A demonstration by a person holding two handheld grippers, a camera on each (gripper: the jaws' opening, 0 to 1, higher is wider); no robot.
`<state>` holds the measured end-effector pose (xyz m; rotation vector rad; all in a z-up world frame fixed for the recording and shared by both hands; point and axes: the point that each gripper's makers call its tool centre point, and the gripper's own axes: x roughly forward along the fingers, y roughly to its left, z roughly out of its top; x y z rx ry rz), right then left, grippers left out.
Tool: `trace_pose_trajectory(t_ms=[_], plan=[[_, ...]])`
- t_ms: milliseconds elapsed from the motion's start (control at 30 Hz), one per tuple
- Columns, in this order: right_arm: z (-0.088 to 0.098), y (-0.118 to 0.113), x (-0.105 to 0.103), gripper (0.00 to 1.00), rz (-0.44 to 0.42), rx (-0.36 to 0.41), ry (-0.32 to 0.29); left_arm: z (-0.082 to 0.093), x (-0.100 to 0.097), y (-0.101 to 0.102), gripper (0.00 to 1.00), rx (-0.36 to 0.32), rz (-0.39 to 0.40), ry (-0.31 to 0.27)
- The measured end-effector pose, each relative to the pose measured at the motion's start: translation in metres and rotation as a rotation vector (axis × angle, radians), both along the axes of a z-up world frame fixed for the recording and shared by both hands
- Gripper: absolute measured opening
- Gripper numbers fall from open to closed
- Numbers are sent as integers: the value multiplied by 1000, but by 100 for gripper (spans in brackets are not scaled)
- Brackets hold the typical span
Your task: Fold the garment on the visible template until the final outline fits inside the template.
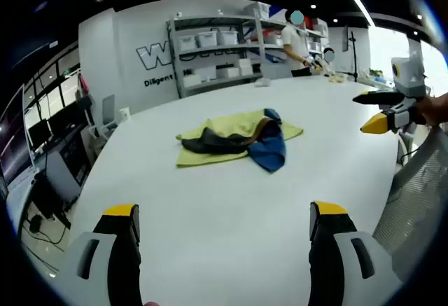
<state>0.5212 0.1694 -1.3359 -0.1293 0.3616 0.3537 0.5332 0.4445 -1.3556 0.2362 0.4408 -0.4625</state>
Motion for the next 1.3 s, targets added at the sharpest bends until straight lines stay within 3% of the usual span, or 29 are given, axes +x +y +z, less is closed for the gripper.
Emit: trace_pose_trajectory(t_ms=[467, 1300], plan=[[-3, 6, -2, 99, 26, -13, 5, -4, -7, -6, 99, -19, -60, 15], [-9, 7, -6, 98, 38, -3, 32, -5, -7, -4, 99, -40, -54, 20]])
